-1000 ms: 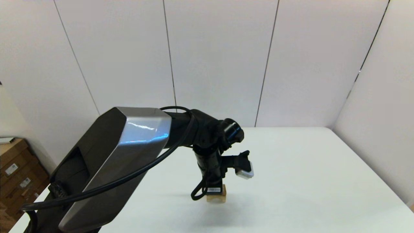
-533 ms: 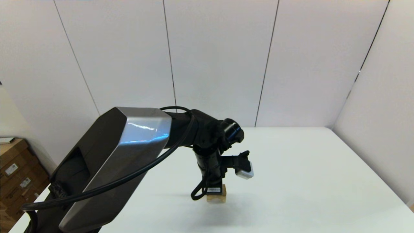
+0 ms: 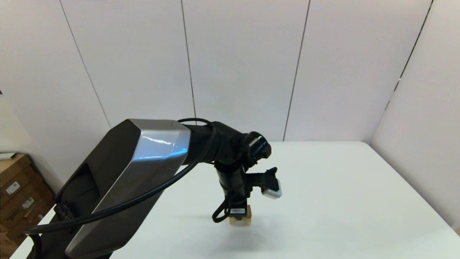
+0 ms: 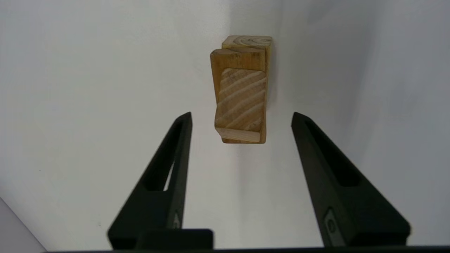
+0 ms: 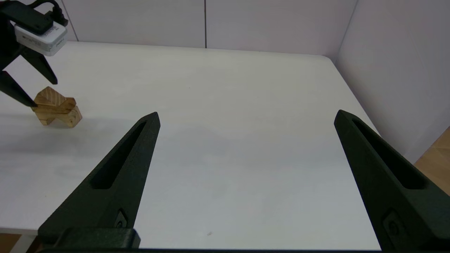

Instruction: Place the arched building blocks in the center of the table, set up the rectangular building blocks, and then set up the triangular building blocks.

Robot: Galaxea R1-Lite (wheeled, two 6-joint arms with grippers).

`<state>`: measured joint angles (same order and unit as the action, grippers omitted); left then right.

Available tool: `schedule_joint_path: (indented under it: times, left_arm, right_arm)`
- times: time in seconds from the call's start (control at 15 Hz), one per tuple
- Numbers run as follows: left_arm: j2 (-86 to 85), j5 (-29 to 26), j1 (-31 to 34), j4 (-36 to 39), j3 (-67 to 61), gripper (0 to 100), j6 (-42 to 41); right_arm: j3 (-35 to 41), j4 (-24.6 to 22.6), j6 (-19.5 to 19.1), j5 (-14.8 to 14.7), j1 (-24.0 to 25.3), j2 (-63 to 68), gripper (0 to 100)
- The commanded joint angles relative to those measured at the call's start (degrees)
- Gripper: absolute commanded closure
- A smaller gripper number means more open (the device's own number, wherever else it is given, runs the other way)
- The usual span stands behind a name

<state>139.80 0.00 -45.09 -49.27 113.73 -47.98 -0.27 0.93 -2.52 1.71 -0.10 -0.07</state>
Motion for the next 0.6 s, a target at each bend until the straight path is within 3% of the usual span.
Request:
schedule_joint_path:
  times: [0.07, 0.33, 0.6]
  left_arm:
    - [-1.5, 0.3, 0.4, 2.5, 0.0, 0, 4.4]
    - [-11.5, 0.5, 6.0, 7.5, -0.1, 0, 16.2]
    - [-27.3, 8.2, 14.2, 3.6, -0.9, 0, 20.2]
  right_arm:
    - [0.0, 0.0, 0.0, 0.1, 0.0, 0.0, 0]
    - [0.0, 0.0, 0.0, 0.1, 0.0, 0.0, 0]
    - [0.0, 0.0, 0.0, 0.1, 0.0, 0.0, 0]
